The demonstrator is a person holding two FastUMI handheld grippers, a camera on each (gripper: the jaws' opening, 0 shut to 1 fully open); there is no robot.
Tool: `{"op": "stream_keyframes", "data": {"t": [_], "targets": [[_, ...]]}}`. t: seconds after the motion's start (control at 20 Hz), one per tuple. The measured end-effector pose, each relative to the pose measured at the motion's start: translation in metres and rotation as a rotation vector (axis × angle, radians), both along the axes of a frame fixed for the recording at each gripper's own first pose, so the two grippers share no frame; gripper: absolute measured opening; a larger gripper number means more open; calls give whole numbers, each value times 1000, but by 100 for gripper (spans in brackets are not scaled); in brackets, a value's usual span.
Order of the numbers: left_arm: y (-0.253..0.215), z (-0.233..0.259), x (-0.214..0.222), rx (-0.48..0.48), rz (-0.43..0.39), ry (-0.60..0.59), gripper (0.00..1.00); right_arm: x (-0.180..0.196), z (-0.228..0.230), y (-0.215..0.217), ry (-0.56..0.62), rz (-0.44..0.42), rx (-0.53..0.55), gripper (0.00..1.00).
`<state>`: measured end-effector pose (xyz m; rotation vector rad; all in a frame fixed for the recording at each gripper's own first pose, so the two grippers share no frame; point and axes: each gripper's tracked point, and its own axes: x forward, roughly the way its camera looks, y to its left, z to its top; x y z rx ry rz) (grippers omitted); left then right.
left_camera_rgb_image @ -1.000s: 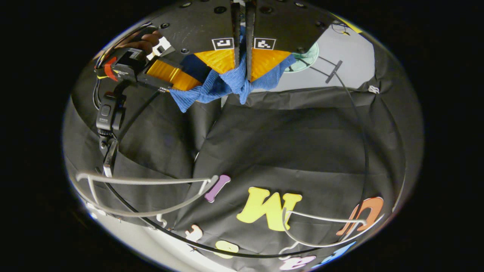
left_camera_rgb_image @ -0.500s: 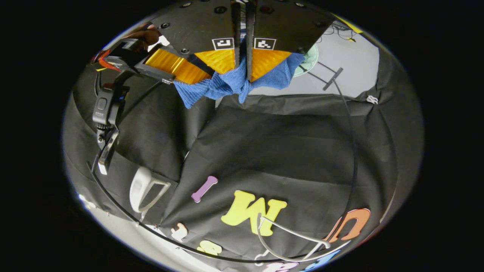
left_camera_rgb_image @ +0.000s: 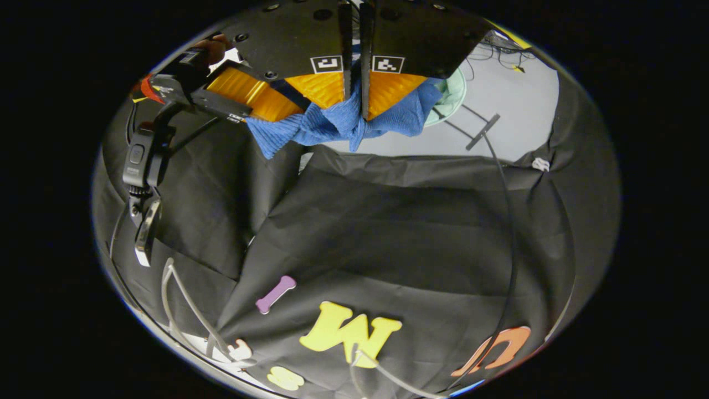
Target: Grasp the clothes on the hanger with both hands and then place them into the laundry hamper below.
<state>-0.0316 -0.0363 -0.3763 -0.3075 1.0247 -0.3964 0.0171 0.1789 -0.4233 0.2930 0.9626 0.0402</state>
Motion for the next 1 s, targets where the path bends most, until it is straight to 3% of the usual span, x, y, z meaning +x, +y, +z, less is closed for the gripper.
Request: {"op": "stream_keyframes", "data": {"t": [0.05,0.1,0.15,0.2,0.3,0.35,0.45,0.5,0.55,0.6,0.75,0.8,0.85,0.9,0.95,1.0], "targets": [[4,-15,-2,27,14,18,5,-4,-7,-4,25,9,-24,8],[9,-24,-5,47,24,40,11,-8,-14,-7,54,17,-51,8],[11,-35,-9,59,34,70,5,-11,-20,-9,80,23,-67,8],[12,-45,-15,67,39,105,5,-16,-27,-9,107,28,-82,9],[11,-60,-25,87,50,162,7,-25,-34,-13,161,49,-95,17],[9,-62,-29,88,49,204,10,-29,-38,-17,175,57,-102,26],[7,-59,-38,79,70,240,23,-31,-38,-24,174,71,-122,40],[6,-56,-36,85,76,240,41,-34,-37,-26,175,84,-139,46],[8,-56,-37,95,80,242,51,-35,-34,-29,168,95,-145,53],[8,-55,-36,99,81,242,47,-40,-30,-30,162,102,-149,53],[12,-56,-40,122,89,249,83,-49,-23,-34,155,118,-146,55],[12,-56,-41,126,95,255,76,-53,-18,-39,148,122,-152,55],[12,-54,-44,126,104,261,84,-55,-11,-46,138,126,-160,53],[13,-53,-45,127,114,261,87,-61,-4,-54,123,129,-166,59],[13,-52,-47,131,124,263,100,-63,4,-60,106,133,-171,61],[16,-50,-48,139,136,260,94,-63,11,-65,85,134,-180,60]]}}
